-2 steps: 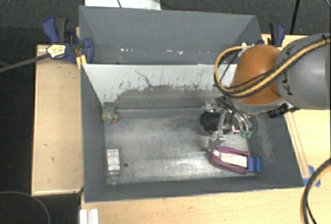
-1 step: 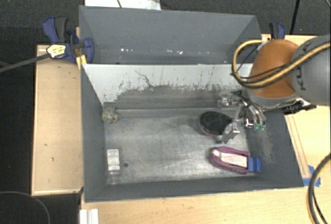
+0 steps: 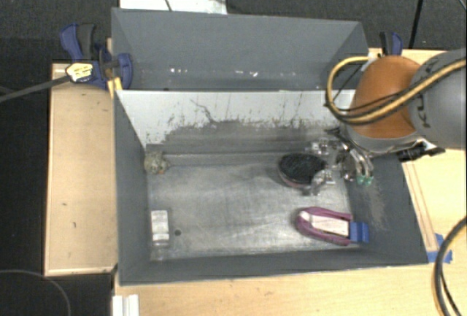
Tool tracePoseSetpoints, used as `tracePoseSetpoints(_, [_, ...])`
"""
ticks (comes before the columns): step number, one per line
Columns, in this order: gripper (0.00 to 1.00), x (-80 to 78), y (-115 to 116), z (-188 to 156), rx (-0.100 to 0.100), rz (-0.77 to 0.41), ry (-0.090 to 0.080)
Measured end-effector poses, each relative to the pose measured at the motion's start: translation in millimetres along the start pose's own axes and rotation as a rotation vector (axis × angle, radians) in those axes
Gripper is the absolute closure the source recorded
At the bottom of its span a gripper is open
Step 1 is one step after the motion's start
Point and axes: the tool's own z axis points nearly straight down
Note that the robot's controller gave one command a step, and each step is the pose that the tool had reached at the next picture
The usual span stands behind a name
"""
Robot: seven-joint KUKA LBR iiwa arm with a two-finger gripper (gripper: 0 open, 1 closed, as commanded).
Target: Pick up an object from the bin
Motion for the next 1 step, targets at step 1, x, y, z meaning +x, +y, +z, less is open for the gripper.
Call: tracePoseSetpoints(1, [1.00, 4.6, -5.8, -260.4, 0.002, -0.170, -0.008])
